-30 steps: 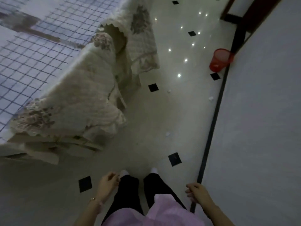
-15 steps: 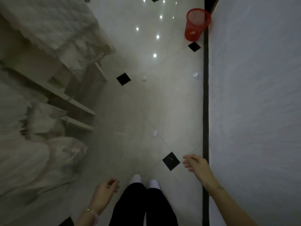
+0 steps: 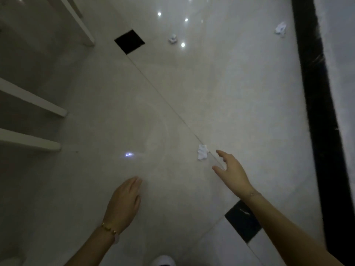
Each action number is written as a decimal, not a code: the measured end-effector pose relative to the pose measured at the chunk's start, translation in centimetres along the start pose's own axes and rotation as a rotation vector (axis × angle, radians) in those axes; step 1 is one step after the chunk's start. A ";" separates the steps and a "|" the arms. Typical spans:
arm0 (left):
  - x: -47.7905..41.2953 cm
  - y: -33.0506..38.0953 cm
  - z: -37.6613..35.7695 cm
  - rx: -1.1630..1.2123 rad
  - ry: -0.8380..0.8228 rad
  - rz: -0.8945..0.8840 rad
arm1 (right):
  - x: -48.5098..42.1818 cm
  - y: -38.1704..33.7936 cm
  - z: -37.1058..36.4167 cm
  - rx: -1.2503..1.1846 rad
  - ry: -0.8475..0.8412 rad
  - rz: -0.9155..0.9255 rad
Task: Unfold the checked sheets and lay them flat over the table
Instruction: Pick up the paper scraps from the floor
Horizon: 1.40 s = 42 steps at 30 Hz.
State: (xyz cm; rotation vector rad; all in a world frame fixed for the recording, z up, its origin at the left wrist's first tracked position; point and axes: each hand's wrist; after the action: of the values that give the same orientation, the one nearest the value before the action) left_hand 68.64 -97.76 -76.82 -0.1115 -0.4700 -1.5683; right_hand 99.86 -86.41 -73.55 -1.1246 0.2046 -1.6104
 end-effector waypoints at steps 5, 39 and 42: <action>0.5 -1.4 -4.2 -0.054 0.150 -0.044 | -4.3 1.7 -3.3 0.191 0.073 0.226; 2.5 0.6 3.7 0.038 0.188 0.142 | 1.8 -5.3 -0.7 -0.507 0.050 -0.063; 5.2 0.5 7.4 0.149 0.209 0.290 | 4.0 -8.1 -0.7 -0.570 -0.014 -0.064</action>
State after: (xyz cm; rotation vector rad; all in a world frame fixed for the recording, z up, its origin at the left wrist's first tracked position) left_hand 67.21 -99.95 -68.17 0.0950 -0.3859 -1.2409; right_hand 94.13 -86.94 -66.52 -1.5824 0.6544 -1.6455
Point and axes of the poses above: each hand's wrist, its own x-axis away from the middle knuckle, its own z-axis out of the back of the hand, y = z × x, and after that the axes turned 5 degrees about -x, right-handed
